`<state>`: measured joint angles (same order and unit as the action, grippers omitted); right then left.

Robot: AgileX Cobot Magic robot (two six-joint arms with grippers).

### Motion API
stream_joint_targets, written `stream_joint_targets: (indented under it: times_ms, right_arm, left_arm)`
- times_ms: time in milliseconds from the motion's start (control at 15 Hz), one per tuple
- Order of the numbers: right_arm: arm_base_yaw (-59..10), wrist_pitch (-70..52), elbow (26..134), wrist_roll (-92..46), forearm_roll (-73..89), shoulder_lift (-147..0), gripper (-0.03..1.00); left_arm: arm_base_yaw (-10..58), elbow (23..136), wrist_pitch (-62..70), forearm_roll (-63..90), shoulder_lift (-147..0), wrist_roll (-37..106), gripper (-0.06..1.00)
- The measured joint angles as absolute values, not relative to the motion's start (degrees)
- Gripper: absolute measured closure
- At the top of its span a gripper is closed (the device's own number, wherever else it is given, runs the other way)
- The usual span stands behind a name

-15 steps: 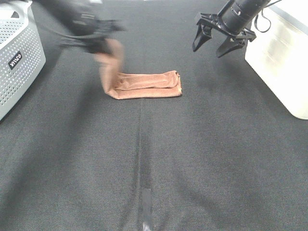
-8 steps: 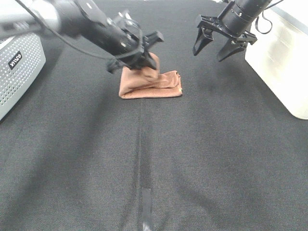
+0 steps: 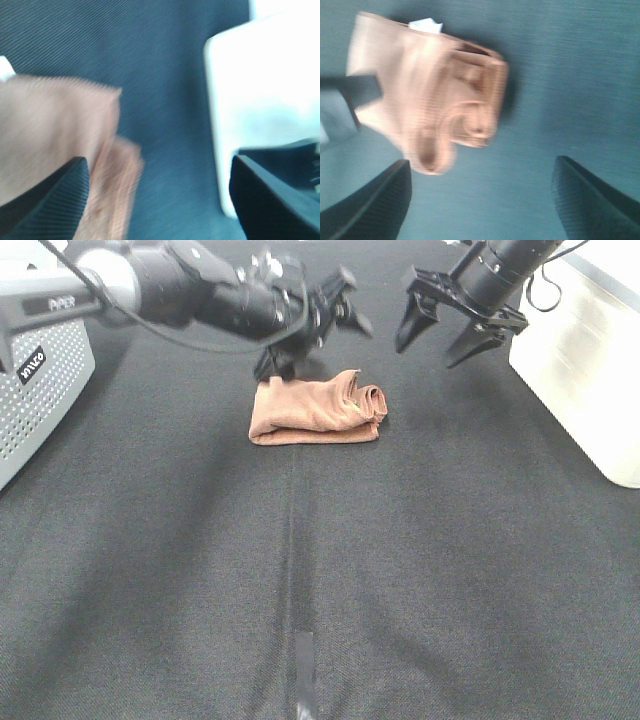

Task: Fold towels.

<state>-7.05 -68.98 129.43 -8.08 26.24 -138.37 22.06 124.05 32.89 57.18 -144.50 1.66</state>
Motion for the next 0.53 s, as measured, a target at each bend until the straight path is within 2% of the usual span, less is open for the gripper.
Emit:
stream_joint_targets:
  times_ms: [333,533]
  right_arm:
    - [-8.48,-69.04,129.43,-16.27,48.19,-139.23,0.24]
    - [-13.06,-66.58,129.43,-20.28,53.80,-142.78,0.24]
  left_arm:
    - [12.38,127.43,33.00,55.52,-140.20,9.40,0.20]
    - [8.19,127.54,36.27,54.49,-140.03,9.40,0.20]
